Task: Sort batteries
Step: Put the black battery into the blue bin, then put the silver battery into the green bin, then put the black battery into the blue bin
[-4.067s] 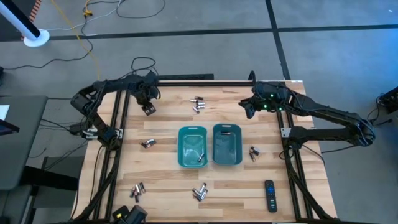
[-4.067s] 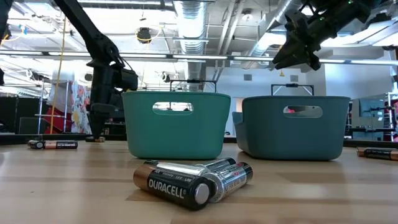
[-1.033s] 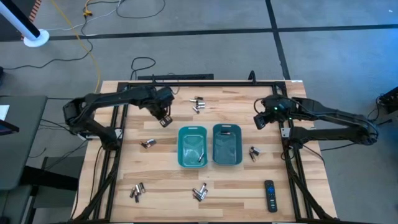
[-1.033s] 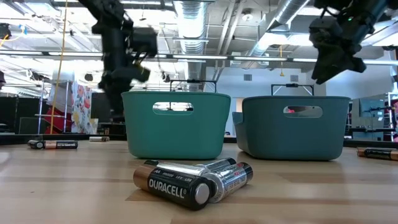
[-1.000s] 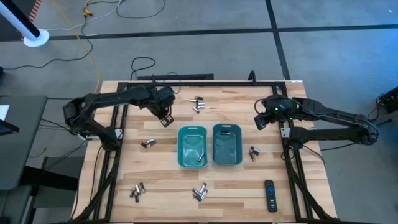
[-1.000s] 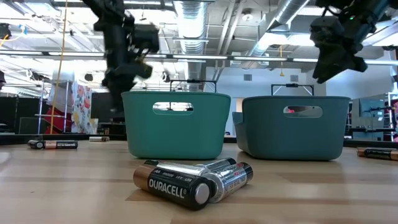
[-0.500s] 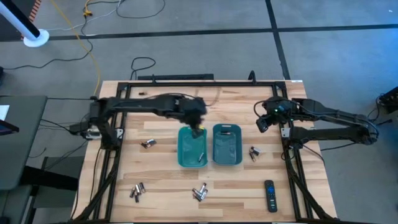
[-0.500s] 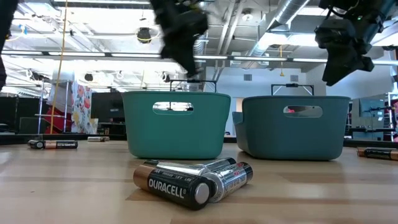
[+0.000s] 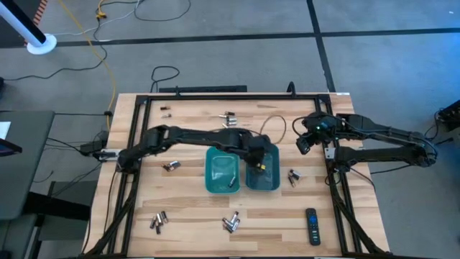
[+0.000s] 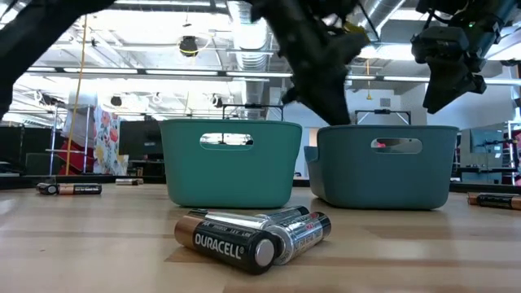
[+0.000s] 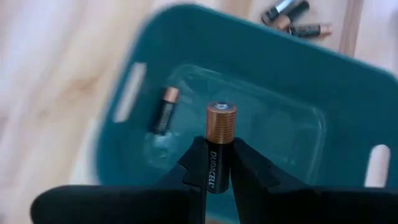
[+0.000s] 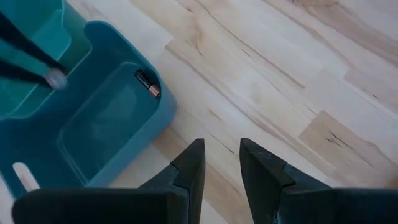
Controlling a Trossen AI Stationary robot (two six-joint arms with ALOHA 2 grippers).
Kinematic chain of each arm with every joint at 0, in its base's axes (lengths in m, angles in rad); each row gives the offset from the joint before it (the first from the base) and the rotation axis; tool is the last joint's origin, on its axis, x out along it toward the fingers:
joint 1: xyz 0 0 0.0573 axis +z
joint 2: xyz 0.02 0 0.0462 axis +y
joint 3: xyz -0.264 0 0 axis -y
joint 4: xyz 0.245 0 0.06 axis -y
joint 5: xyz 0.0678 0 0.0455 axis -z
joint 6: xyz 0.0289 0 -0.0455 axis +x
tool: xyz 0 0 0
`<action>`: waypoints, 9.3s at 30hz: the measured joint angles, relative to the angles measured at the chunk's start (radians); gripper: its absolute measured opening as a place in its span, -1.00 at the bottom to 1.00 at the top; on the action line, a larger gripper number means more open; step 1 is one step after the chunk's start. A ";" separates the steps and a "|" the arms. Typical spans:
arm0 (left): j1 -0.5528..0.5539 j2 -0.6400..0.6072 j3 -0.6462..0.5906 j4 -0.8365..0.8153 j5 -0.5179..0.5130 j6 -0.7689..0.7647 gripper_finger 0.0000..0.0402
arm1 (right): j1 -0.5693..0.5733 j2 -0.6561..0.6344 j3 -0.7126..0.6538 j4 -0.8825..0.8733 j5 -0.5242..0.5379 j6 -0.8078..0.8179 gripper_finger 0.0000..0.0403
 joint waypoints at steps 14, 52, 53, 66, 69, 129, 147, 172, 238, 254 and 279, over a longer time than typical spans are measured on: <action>-0.027 0.099 0.047 -0.001 0.050 -0.051 -0.45 | 0.000 0.000 0.000 -0.005 0.000 -0.016 -0.41; -0.013 -0.742 -0.727 0.150 -0.195 -0.097 -0.17 | 0.479 0.125 0.006 0.563 0.041 0.003 -0.41; -0.022 -0.795 -0.796 0.188 -0.194 -0.126 -0.17 | 0.499 0.158 0.020 0.572 0.041 0.003 -0.41; -0.226 -1.283 -1.297 0.262 -0.192 -0.381 -0.17 | 0.680 0.725 0.444 0.541 0.042 0.003 -0.41; -0.265 -1.353 -1.345 0.260 -0.193 -0.401 -0.17 | 0.706 0.862 0.581 0.464 0.042 0.003 -0.41; -0.366 -1.450 -1.408 0.179 -0.165 -0.588 -0.17 | 0.800 1.574 1.188 0.056 -0.073 -0.349 -0.30; -0.366 -1.450 -1.407 0.179 -0.165 -0.588 -0.17 | 0.815 1.562 1.059 0.216 -0.081 -0.217 -0.37; -0.366 -1.450 -1.407 0.179 -0.165 -0.585 -0.17 | 0.808 1.572 1.546 -0.303 0.110 -0.169 -0.93; -0.366 -1.449 -1.407 0.178 -0.166 -0.589 -0.17 | 0.348 1.499 1.169 -0.004 -0.119 -0.152 -0.17; -0.366 -1.449 -1.407 0.174 -0.166 -0.590 -0.17 | 0.376 1.131 1.044 -0.036 0.169 -0.002 -0.41; -0.366 -1.449 -1.407 0.170 -0.165 -0.570 -0.17 | 0.723 0.555 0.265 -0.160 0.252 1.036 -0.25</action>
